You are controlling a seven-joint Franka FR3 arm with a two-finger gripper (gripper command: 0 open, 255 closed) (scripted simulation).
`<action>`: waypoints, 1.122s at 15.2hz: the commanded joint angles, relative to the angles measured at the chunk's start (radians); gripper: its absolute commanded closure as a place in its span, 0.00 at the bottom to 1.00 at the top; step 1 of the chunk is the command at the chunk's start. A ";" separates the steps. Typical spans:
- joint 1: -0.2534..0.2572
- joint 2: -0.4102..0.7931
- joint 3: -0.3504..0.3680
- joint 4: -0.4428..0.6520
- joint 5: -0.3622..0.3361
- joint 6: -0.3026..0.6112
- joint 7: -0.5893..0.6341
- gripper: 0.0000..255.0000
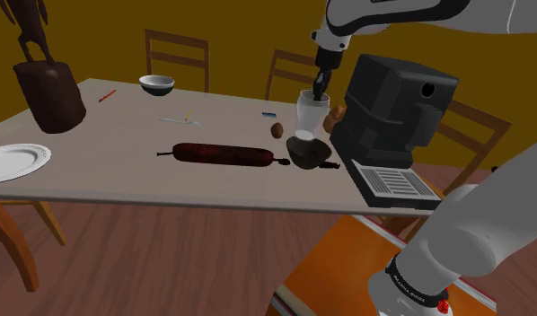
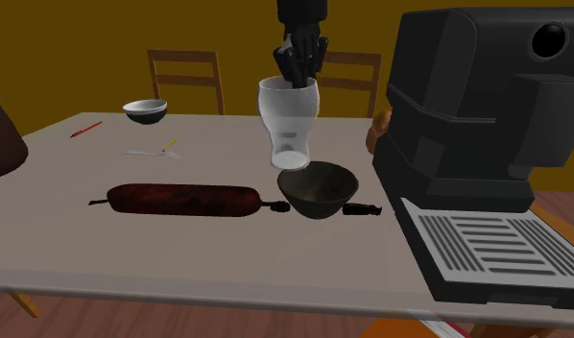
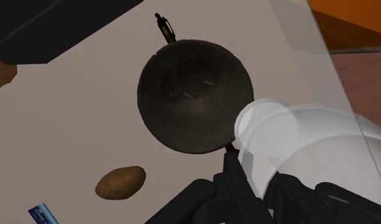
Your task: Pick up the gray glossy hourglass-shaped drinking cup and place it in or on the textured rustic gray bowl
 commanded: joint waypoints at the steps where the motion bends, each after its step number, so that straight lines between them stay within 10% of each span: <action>1: -0.016 0.032 -0.027 0.061 0.001 -0.024 -0.047 1.00; 7: -0.071 0.150 -0.110 0.246 0.022 -0.079 -0.198 1.00; 17: -0.073 0.144 -0.111 0.105 0.017 0.056 -0.187 1.00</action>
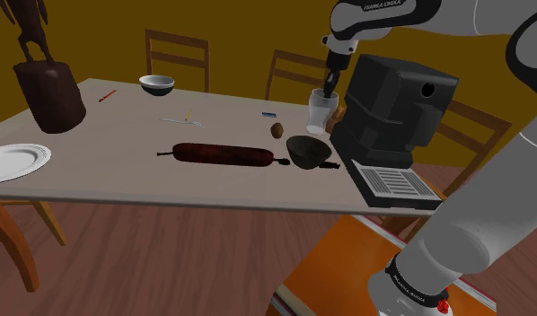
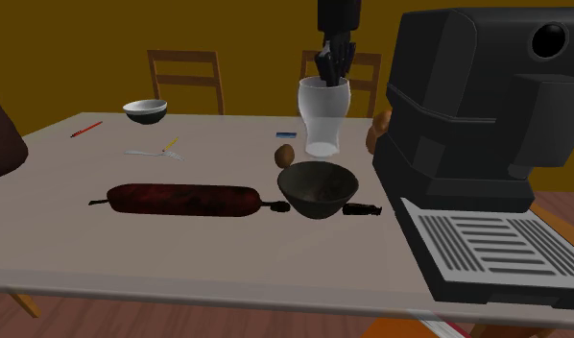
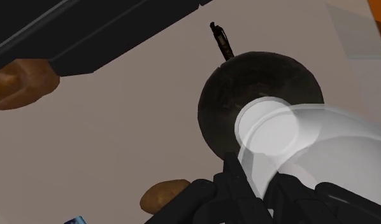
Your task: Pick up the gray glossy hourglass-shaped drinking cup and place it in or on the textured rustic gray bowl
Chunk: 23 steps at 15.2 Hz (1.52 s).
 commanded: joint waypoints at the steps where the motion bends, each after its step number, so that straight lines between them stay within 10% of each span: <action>1: -0.001 0.000 -0.001 -0.027 -0.001 0.028 0.002 1.00; 20: -0.003 0.024 -0.005 -0.156 -0.001 0.180 0.010 1.00; 21: -0.003 0.024 -0.005 -0.156 -0.001 0.180 0.010 0.00; 23: -0.003 0.024 -0.005 -0.156 -0.001 0.180 0.010 0.00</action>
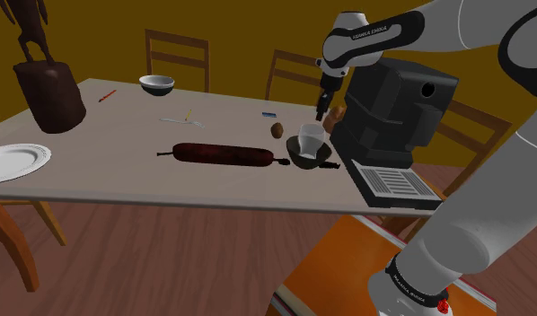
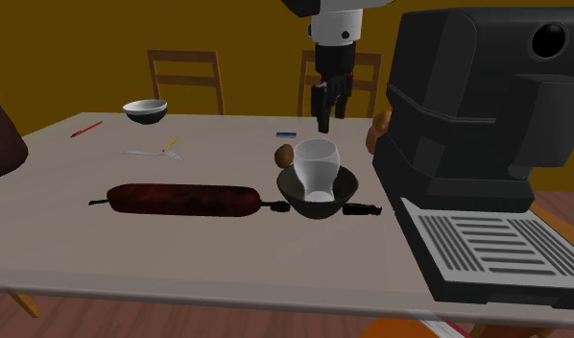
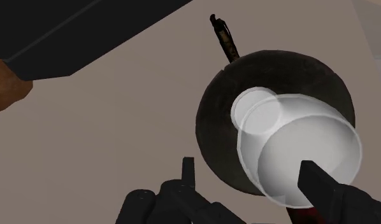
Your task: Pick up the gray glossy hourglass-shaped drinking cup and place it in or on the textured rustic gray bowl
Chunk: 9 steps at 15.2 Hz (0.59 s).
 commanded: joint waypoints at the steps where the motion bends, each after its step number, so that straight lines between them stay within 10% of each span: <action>1: 0.000 0.000 0.000 0.000 0.000 0.000 0.000 0.00; 9: 0.006 -0.030 0.008 0.094 -0.003 -0.124 0.003 0.00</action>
